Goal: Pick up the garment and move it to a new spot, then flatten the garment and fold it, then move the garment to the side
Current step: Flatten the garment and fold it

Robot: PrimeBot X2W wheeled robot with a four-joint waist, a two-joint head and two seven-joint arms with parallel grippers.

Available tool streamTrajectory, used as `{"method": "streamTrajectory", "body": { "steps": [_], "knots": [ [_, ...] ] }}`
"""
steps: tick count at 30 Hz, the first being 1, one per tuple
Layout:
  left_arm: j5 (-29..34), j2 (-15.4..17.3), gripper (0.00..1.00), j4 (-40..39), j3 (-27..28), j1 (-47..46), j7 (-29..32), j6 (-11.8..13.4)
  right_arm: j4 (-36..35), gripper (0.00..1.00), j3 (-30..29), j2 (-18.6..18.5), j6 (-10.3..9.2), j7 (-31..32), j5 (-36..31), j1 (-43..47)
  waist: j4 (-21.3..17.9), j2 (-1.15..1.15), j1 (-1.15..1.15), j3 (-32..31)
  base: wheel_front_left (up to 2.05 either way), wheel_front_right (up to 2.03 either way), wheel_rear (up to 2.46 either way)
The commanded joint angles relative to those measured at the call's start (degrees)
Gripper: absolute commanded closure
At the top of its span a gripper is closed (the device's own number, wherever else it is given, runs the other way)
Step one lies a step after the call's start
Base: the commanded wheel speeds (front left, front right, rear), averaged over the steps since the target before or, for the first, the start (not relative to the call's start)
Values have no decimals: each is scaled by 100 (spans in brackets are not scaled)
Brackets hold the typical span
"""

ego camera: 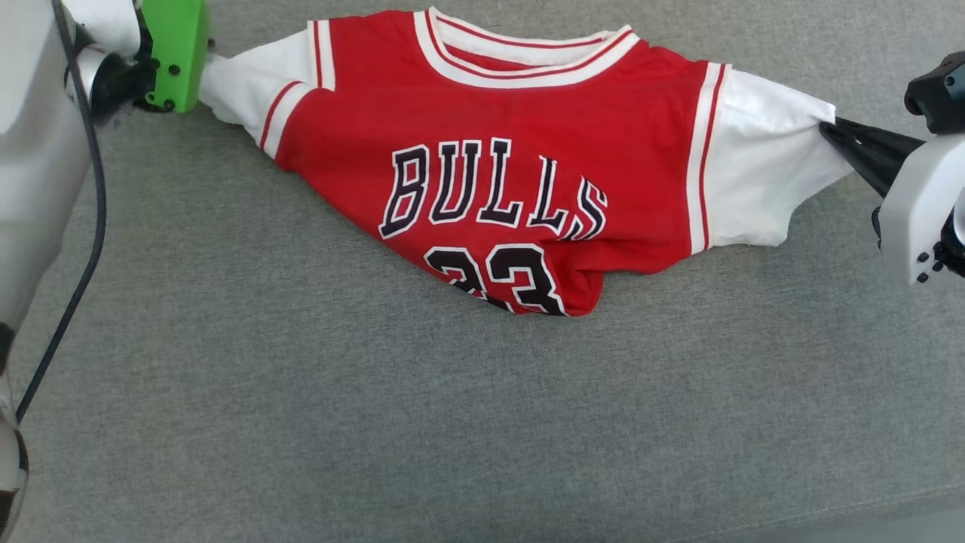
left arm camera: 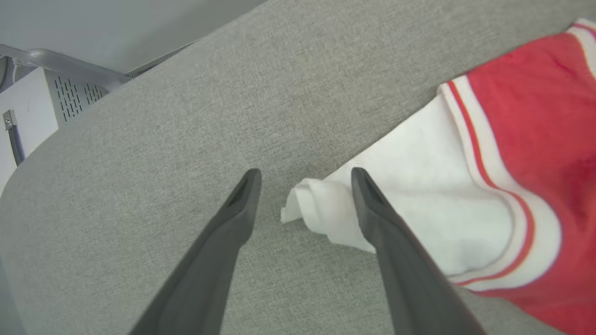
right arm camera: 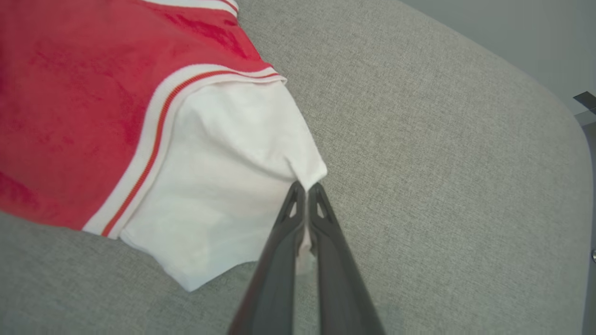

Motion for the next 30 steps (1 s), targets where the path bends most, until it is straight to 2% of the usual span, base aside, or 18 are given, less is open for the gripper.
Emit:
{"method": "streamTrajectory", "body": {
  "steps": [1, 7, 15, 24, 25, 26, 30],
  "knots": [
    [4, -45, 0, 113, -102, 0, 135, -36, -6, 100, 46, 41, -5, -39, -23, -76, -161, 0, 0, 157, 0, 0, 0],
    [-38, 24, 0, 314, -407, 174, 642, -132, 51, 100, 162, 3, -5, -85, 32, -148, -136, 0, 0, 150, 0, 0, 0],
    [53, 257, 0, 310, -707, 293, 656, -158, 61, 100, 325, 5, -5, -159, 124, -267, -97, 0, 0, 192, 0, 0, 0],
    [-4, 251, 0, 356, -884, 513, 634, -163, 79, 100, 486, 0, -5, -286, 212, -409, -168, 0, 0, 331, 0, 0, 0],
    [-5, 246, 3, 341, -922, 540, 652, -163, 89, 100, 501, 1, -5, -298, 221, -420, -170, 0, 0, 332, 0, 0, 0],
    [-5, 256, 100, 314, -968, 566, 657, -163, 104, 100, 519, 5, -5, -316, 231, -433, -172, 0, 0, 326, 0, 0, 0],
    [-65, 313, 100, 219, -998, 596, 486, -164, 176, 100, 572, 7, -5, -410, 266, -458, -122, 0, 0, 241, 0, 0, 0]
  ]
}}
